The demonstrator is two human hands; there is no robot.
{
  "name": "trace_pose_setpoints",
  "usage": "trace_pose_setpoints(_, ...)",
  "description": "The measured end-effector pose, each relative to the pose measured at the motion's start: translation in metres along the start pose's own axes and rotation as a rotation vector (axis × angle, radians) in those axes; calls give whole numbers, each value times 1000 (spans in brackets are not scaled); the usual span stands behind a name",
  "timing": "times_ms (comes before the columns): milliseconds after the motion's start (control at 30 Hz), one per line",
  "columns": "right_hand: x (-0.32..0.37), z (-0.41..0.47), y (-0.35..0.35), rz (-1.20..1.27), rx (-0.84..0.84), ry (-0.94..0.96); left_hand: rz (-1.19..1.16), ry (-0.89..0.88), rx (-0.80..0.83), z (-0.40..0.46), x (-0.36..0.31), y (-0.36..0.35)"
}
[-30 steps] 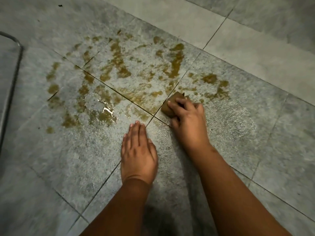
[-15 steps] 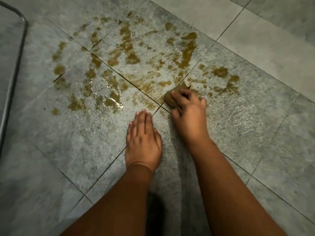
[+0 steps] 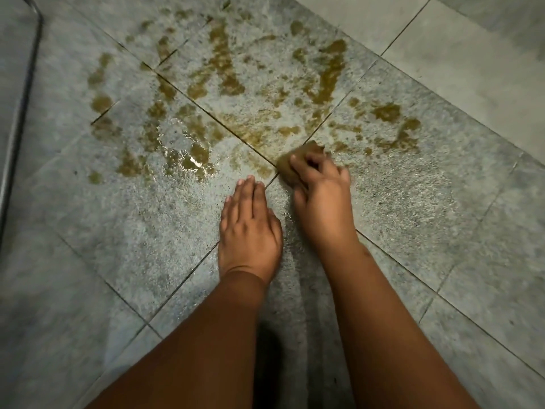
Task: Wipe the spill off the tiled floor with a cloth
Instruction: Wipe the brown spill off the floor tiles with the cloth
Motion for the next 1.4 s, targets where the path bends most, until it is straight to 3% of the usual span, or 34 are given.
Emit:
trace_pose_setpoints(200,29,56,-17,-63,59,121,0,29,-11,-2,0,1)
trace_pose_setpoints(433,-5,-28,4,40,153,93,14,30,12,-2,-2,1)
trace_pose_setpoints(533,3,-12,-7,46,144,68,16,27,0,-1,0,2)
trace_pose_setpoints(700,41,36,-35,-18,161,214,-3,55,-5,-2,2,0)
trace_pose_setpoints(833,37,24,-21,-9,173,222,-2,62,-1,-1,1,1)
trace_pose_setpoints(1100,1,-10,-5,-69,105,73,14,31,53,0,0,-1)
trace_pose_setpoints(1400,0,1,4,-17,11,102,27,44,29,0,2,-2)
Point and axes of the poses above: each hand's wrist, its own z-axis towards the middle knuckle, its own y-axis out of the back of the hand, x = y × z, the point moved 5 cm from there along z, towards the middle knuckle, and after that the axes turned 11 degrees about -y, right-handed, at the moved point
